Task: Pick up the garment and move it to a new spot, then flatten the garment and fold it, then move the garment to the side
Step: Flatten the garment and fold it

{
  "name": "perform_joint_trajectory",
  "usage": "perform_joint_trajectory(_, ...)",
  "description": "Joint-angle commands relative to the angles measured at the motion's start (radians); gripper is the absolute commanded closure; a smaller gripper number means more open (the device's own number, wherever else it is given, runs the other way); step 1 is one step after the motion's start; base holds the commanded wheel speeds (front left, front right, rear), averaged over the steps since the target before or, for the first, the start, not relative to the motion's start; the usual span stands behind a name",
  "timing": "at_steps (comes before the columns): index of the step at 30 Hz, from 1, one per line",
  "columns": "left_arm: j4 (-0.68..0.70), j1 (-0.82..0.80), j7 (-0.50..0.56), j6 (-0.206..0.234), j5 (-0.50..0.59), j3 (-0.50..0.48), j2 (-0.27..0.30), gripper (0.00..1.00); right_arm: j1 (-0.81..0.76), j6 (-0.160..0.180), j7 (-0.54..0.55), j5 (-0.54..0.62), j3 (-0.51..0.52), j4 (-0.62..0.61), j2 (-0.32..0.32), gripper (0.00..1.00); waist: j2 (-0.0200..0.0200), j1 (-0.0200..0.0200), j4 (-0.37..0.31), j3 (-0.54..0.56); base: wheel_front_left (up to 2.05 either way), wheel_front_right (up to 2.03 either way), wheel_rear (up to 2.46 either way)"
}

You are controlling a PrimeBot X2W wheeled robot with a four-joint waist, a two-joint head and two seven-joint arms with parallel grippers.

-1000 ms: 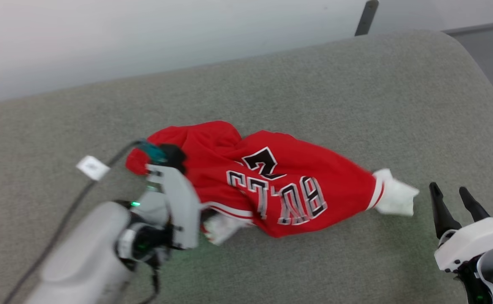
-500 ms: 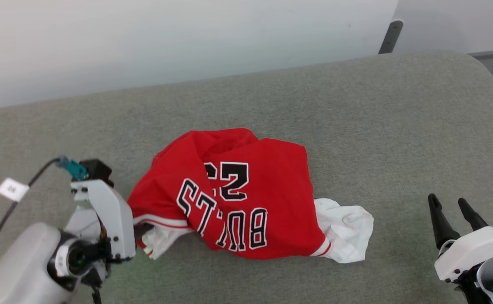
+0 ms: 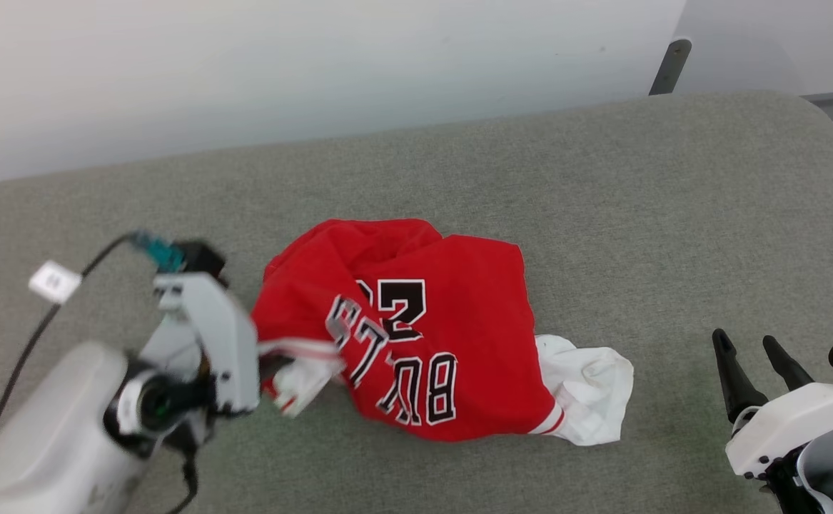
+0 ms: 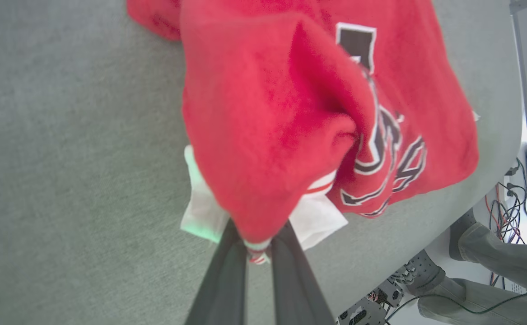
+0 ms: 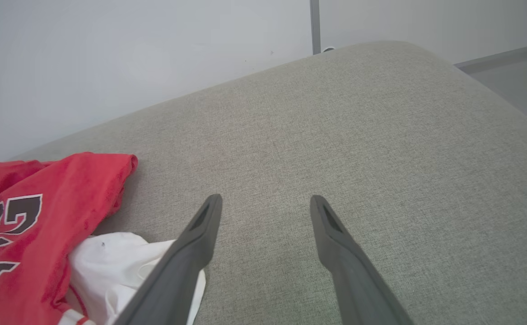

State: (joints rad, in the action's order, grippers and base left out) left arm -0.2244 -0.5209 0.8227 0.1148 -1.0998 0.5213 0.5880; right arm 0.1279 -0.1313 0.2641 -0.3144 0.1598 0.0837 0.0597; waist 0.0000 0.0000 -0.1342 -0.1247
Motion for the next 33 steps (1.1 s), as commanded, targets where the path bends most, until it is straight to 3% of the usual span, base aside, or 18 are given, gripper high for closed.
perform_joint_trajectory(1, 0.035, -0.054, 0.019, -0.004, 0.01, 0.007, -0.013, 1.0, -0.004, 0.001, 0.0, -0.001, 0.001, -0.001, 0.001, 0.0, 0.0, 0.0, -0.004, -0.005, 0.0, 0.0, 0.0)
perform_joint_trajectory(11, 0.056, -0.262, 0.044, -0.074, -0.011, 0.061, -0.197, 1.0, 0.033, 0.001, -0.02, -0.015, -0.031, 0.024, -0.004, 0.0, 0.0, 0.0, -0.05, -0.045, 0.0, 0.0, 0.0)
perform_joint_trajectory(15, -0.016, -0.293, 0.04, -0.12, 0.025, 0.13, -0.259, 1.0, 0.056, 0.001, -0.034, -0.02, -0.049, 0.043, -0.005, 0.0, 0.0, 0.0, -0.076, -0.068, 0.0, 0.0, 0.0)
perform_joint_trajectory(20, -0.147, -0.287, 0.024, -0.164, 0.056, 0.185, -0.298, 1.0, 0.081, 0.001, -0.054, -0.031, -0.07, 0.075, -0.007, 0.0, 0.0, 0.0, -0.106, -0.099, 0.0, 0.0, 0.0)
perform_joint_trajectory(22, -0.19, -0.294, 0.014, -0.18, 0.071, 0.201, -0.302, 0.78, 0.092, 0.001, -0.064, -0.038, -0.077, 0.087, -0.008, 0.0, 0.0, 0.0, -0.113, -0.109, 0.0, 0.0, 0.0)
perform_joint_trajectory(23, -0.204, -0.298, 0.009, -0.189, 0.076, 0.207, -0.303, 0.74, 0.093, 0.001, -0.066, -0.038, -0.079, 0.092, -0.008, 0.0, 0.0, 0.0, -0.114, -0.111, 0.0, 0.0, 0.0)
perform_joint_trajectory(25, -0.224, -0.311, -0.001, -0.202, 0.083, 0.211, -0.303, 0.48, 0.095, 0.001, -0.074, -0.042, -0.079, 0.104, -0.008, 0.0, 0.0, 0.0, -0.114, -0.113, 0.0, 0.0, 0.0)
perform_joint_trajectory(26, -0.228, -0.318, -0.008, -0.206, 0.087, 0.213, -0.3, 0.0, 0.096, 0.001, -0.078, -0.043, -0.078, 0.107, -0.009, 0.0, 0.0, 0.0, -0.114, -0.113, 0.0, 0.0, 0.0)
perform_joint_trajectory(33, -0.18, -0.339, 0.01, -0.209, 0.089, 0.213, -0.267, 0.0, 0.066, 0.001, -0.081, -0.03, -0.049, 0.117, -0.009, 0.0, 0.0, 0.0, -0.089, -0.082, 0.0, 0.0, 0.0)
